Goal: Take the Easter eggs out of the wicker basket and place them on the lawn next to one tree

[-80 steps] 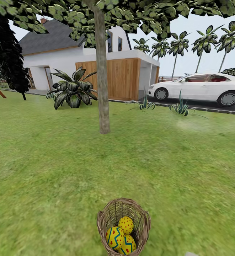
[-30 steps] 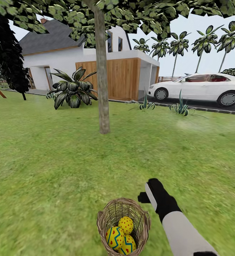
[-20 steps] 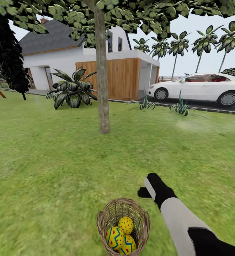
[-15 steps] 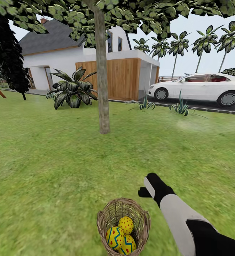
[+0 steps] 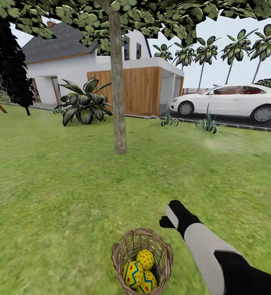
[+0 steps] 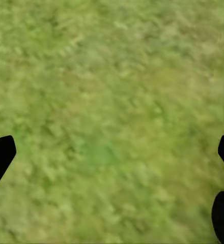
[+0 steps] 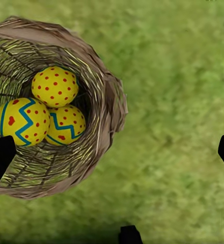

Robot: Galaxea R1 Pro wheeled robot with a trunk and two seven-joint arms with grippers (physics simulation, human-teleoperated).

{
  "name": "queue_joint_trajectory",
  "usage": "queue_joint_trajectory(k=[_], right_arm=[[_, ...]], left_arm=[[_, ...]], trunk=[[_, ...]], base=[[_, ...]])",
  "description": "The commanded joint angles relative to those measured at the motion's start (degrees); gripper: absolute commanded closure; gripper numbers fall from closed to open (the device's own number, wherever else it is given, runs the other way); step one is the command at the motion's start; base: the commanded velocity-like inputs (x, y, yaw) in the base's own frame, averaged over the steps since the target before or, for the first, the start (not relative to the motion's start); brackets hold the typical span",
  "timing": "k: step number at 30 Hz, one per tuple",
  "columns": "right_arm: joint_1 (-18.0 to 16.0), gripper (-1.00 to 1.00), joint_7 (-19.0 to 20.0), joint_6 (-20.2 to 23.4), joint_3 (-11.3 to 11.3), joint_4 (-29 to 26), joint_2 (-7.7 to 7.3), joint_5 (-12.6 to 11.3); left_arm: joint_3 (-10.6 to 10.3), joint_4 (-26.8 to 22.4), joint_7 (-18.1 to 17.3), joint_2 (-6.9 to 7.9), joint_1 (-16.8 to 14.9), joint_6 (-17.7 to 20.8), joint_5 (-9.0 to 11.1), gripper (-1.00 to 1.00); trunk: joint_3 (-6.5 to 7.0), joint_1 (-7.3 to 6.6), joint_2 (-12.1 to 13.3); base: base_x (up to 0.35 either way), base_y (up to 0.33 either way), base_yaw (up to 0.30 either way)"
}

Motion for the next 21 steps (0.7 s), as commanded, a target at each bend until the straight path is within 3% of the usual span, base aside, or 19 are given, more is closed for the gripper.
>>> queue_joint_trajectory(k=[1,2,3,5,6,9,16,21], right_arm=[[-0.03,-1.00,-0.35,0.13,-0.29,-0.06,0.15,-0.16],[-0.03,-1.00,-0.35,0.12,-0.26,-0.05,0.21,-0.17],[-0.01,-1.00,-0.35,0.11,-0.23,-0.04,0.31,-0.17],[0.02,-1.00,-0.33,0.11,-0.20,-0.04,0.42,-0.17],[0.04,-1.00,-0.13,0.07,-0.19,-0.08,0.49,-0.20],[0.11,-1.00,0.50,0.04,-0.16,-0.09,0.63,-0.24],[0.22,-1.00,1.17,0.01,-0.09,-0.14,0.67,-0.25],[0.24,-1.00,1.26,-0.11,-0.08,-0.12,0.76,-0.24]], left_arm=[[-0.06,0.10,-3.95,3.19,0.04,2.12,2.70,-1.00],[-0.02,0.10,-5.20,4.74,0.07,3.43,3.68,-1.00],[0.02,0.06,-7.01,7.64,0.07,5.90,5.12,-1.00],[0.05,0.01,-8.25,10.07,0.02,7.84,6.05,-1.00],[0.07,-0.03,-9.04,12.10,-0.01,9.12,6.66,-1.00],[0.07,-0.07,-9.70,14.83,-0.01,10.29,7.27,-1.00],[0.03,-0.04,-10.10,16.68,0.03,11.02,7.66,-1.00],[-0.03,-0.01,-10.14,16.82,0.09,10.82,7.68,-1.00]], trunk=[[-0.06,0.00,-0.04],[-0.06,0.00,-0.04],[-0.06,0.00,-0.04],[-0.06,0.00,-0.04],[-0.06,0.00,-0.04],[-0.06,0.00,-0.04],[-0.06,0.00,-0.04],[-0.06,0.00,-0.04]], base=[[0.000,0.000,0.000],[0.000,0.000,0.000],[0.000,0.000,0.000],[0.000,0.000,0.000],[0.000,0.000,0.000],[0.000,0.000,0.000],[0.000,0.000,0.000],[0.000,0.000,0.000]])
